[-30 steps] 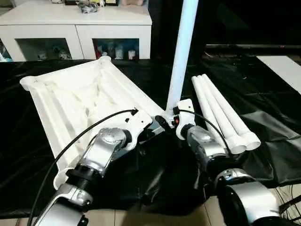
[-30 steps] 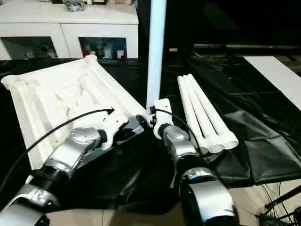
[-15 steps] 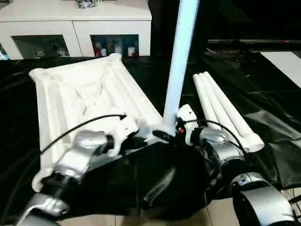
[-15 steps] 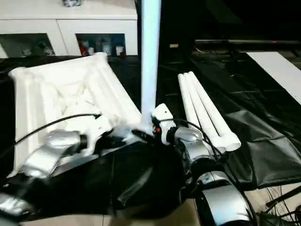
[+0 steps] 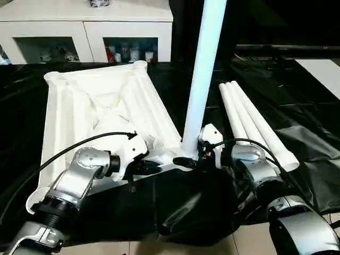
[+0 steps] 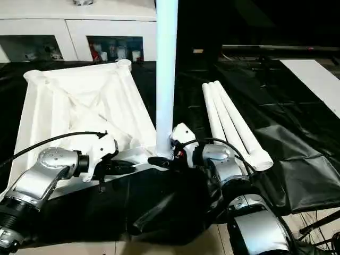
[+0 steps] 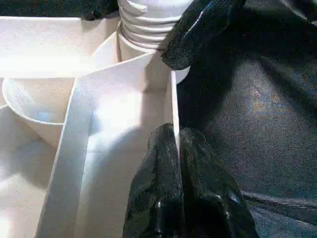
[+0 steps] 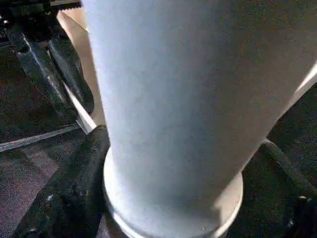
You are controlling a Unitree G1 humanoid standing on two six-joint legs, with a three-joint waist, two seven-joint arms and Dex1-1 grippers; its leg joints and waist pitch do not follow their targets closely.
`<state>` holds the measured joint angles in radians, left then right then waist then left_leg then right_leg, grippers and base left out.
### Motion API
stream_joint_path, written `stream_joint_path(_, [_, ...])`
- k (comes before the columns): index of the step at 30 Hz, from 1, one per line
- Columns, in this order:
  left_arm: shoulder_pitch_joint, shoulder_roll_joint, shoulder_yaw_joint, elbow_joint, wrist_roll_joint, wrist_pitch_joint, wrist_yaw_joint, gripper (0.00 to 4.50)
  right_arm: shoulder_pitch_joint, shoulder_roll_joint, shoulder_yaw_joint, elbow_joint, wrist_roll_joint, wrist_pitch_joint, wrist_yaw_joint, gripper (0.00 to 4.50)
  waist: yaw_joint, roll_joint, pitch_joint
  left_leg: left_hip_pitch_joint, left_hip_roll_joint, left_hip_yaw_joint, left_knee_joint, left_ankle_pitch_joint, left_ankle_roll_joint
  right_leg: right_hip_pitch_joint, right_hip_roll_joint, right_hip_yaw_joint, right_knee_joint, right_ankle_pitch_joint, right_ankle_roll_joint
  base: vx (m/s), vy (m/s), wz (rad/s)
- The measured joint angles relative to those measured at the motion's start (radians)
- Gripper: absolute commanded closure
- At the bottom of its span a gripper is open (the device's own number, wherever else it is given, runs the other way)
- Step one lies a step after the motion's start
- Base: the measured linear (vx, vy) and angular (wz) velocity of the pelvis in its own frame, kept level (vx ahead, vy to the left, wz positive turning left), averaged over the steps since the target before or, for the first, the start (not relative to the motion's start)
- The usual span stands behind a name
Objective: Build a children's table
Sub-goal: Rotate leg to tighten
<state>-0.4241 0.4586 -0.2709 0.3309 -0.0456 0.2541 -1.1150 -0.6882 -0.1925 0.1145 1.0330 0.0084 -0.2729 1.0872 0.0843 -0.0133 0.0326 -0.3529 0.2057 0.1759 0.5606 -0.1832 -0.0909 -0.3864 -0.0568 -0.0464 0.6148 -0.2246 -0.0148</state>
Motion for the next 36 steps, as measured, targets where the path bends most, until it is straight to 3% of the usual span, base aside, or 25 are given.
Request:
stream_joint_path(6, [-0.003,0.000,-0.001,-0.001,0.000,0.002,0.000,4.50,0.005,0.000,0.000,0.000,0.014,0.001,0.011,1.71,0.002,-0.002,0.001,0.000,0.000,0.000,0.000,0.000,0.000,0.000,0.000,0.000,0.001,0.000,0.000,0.000,0.000,0.00])
stream_joint_path(16, [0.001,0.003,0.001,-0.012,0.000,0.013,-0.001,4.50,0.008,0.011,-0.013,0.006,0.021,0.002,0.001,1.76,0.002,-0.005,0.003,0.001,0.000,0.000,0.001,0.000,0.000,0.000,0.000,0.000,0.002,0.000,0.000,0.000,0.000,0.00])
stream_joint_path(19, [0.001,-0.003,0.012,-0.009,0.002,0.026,0.030,4.50,0.008,0.055,-0.038,0.033,0.029,0.008,-0.111,1.76,-0.010,-0.009,0.004,0.002,0.001,0.001,0.002,0.000,0.000,0.000,0.000,0.001,0.005,0.000,0.000,0.000,0.000,0.00])
stream_joint_path(22, [-0.011,-0.037,0.020,0.010,0.015,0.040,0.080,4.50,0.008,0.091,-0.062,0.042,0.030,0.032,-0.235,1.77,-0.020,-0.009,0.004,0.004,0.001,0.001,0.004,0.001,-0.001,0.003,0.000,0.002,0.008,0.000,-0.001,0.000,0.000,0.00])
stream_joint_path(27, [-0.081,-0.147,0.018,0.110,0.060,0.055,0.218,4.50,0.001,0.151,-0.113,0.060,0.030,0.073,-0.518,1.77,-0.020,-0.005,0.001,0.006,-0.001,0.001,0.006,0.002,-0.003,0.007,-0.001,0.004,0.008,0.001,-0.001,0.000,0.000,0.00])
stream_joint_path(33, [-0.186,-0.324,0.010,0.267,0.116,0.070,0.422,4.50,-0.062,0.187,-0.186,0.118,0.032,0.144,-0.847,1.77,0.008,0.005,-0.004,0.007,-0.002,0.006,0.009,0.002,-0.003,0.010,-0.004,0.009,0.007,0.001,0.000,0.000,0.000,0.00])
stream_joint_path(36, [-0.219,-0.367,0.008,0.336,0.129,0.041,0.461,4.50,-0.081,0.196,-0.226,0.130,0.042,0.176,-0.926,1.77,0.011,0.007,-0.006,0.007,-0.002,0.006,0.008,0.002,-0.003,0.017,-0.004,0.009,0.000,0.000,0.001,0.000,0.000,0.00])
